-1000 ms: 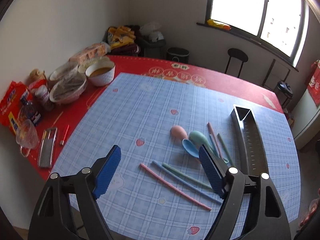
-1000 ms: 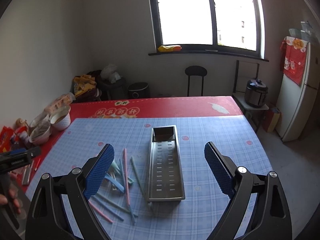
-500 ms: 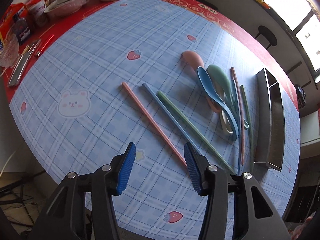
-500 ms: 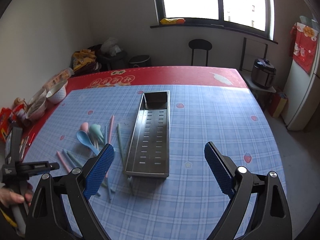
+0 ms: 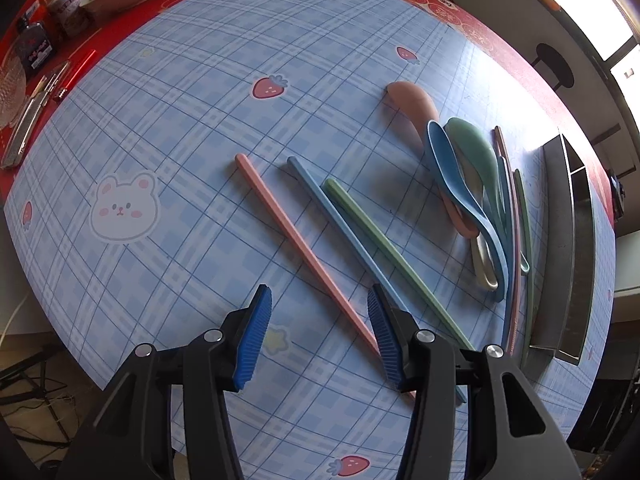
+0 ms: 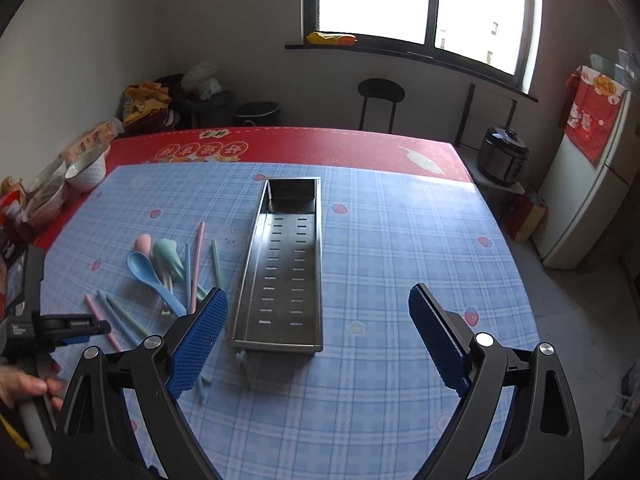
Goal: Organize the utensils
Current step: 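Lower the left tool onto the pink chopstick and close on it, then lift the pink chopstick off the cloth with the left tool, then lower the right tool onto the blue spoon handle and close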
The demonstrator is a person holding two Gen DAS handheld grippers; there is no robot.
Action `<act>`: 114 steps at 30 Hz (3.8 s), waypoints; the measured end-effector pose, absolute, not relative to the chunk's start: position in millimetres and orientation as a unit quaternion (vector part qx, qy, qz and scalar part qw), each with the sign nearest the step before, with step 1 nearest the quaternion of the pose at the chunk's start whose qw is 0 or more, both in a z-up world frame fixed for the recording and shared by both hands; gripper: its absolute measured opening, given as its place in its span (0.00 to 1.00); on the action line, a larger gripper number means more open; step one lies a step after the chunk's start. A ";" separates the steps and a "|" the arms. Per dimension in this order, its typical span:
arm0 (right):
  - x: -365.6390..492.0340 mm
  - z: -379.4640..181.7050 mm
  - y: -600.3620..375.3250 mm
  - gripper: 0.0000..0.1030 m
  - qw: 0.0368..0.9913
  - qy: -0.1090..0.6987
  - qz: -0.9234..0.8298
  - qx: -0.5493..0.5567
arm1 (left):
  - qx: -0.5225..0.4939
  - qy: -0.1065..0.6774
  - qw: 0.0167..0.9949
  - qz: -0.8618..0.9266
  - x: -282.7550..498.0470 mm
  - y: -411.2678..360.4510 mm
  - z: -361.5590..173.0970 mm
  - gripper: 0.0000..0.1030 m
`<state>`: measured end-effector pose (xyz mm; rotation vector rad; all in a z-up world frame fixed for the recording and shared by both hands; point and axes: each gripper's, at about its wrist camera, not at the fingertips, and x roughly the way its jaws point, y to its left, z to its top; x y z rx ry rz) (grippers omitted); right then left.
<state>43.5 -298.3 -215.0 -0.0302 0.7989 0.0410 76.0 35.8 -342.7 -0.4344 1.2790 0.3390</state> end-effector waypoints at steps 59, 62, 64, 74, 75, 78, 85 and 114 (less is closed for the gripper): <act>55.2 -239.0 -289.0 0.86 0.887 0.460 0.031 0.020 | -0.047 0.607 0.784 0.117 72.4 3.5 -348.7 0.09; 55.4 -240.8 -282.9 0.86 0.884 0.465 0.037 0.022 | -0.047 0.603 0.789 0.107 69.2 7.5 -348.8 0.09; 55.9 -241.5 -279.1 0.86 0.882 0.469 0.041 0.022 | -0.056 0.599 0.793 0.100 66.6 13.4 -348.9 0.10; 60.1 -241.9 -247.2 0.86 0.874 0.479 0.079 0.019 | -0.103 0.583 0.801 0.092 58.4 55.5 -343.1 0.05; 61.4 -242.6 -242.4 0.86 0.872 0.481 0.084 0.018 | -0.103 0.580 0.803 0.090 58.2 59.2 -341.2 0.05; 65.0 -245.8 -226.9 0.86 0.868 0.487 0.101 0.013 | -0.103 0.569 0.812 0.081 59.1 68.4 -335.0 0.05; 75.7 -261.7 -186.9 0.86 0.856 0.499 0.135 -0.018 | -0.107 0.542 0.831 0.070 58.0 80.9 -316.8 0.05; 157.3 -344.0 -97.6 0.15 0.791 0.560 0.221 -0.108 | -0.127 0.521 0.843 0.034 70.2 139.0 -311.9 0.05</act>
